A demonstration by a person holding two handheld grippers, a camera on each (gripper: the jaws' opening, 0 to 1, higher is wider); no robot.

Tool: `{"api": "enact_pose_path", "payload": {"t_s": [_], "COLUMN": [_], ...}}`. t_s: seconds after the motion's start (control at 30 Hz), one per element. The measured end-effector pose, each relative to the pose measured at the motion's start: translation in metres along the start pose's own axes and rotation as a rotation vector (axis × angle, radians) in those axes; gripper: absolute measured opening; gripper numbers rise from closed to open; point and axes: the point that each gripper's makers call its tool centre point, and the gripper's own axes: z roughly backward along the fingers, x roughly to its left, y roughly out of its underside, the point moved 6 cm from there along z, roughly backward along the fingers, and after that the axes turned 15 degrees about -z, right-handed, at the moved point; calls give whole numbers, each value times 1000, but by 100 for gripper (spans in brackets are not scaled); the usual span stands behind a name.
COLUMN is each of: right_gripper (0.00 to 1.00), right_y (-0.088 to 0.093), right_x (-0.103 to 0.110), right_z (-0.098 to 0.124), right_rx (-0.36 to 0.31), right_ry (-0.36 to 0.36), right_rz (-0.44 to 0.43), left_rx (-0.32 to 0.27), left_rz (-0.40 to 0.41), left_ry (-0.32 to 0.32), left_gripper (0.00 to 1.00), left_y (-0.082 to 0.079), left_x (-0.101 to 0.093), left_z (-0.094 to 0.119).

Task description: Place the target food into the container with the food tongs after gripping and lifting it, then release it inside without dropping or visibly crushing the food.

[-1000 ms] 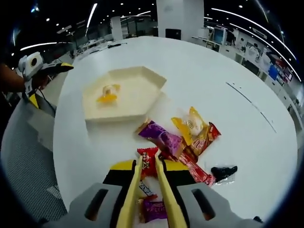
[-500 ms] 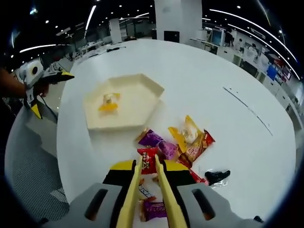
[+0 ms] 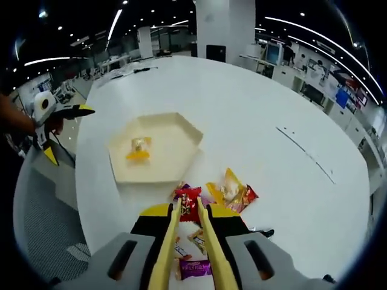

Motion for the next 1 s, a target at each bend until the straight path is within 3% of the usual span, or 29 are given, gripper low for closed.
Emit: {"api": "enact_pose_path", "payload": {"t_s": [0.63, 1.0], "right_gripper": [21, 21], "right_y": [-25, -44], "right_x": [7, 23], "right_z": [15, 9], "right_rx": [-27, -40], "right_ry": [25, -7], "right_rz": [43, 60], "left_rx": [-7, 2], "left_rz": [-25, -41], "left_ry": [-6, 3], "left_gripper": [100, 99], "left_y": [-1, -1], "left_x": [0, -2], "left_z": [0, 0]}}
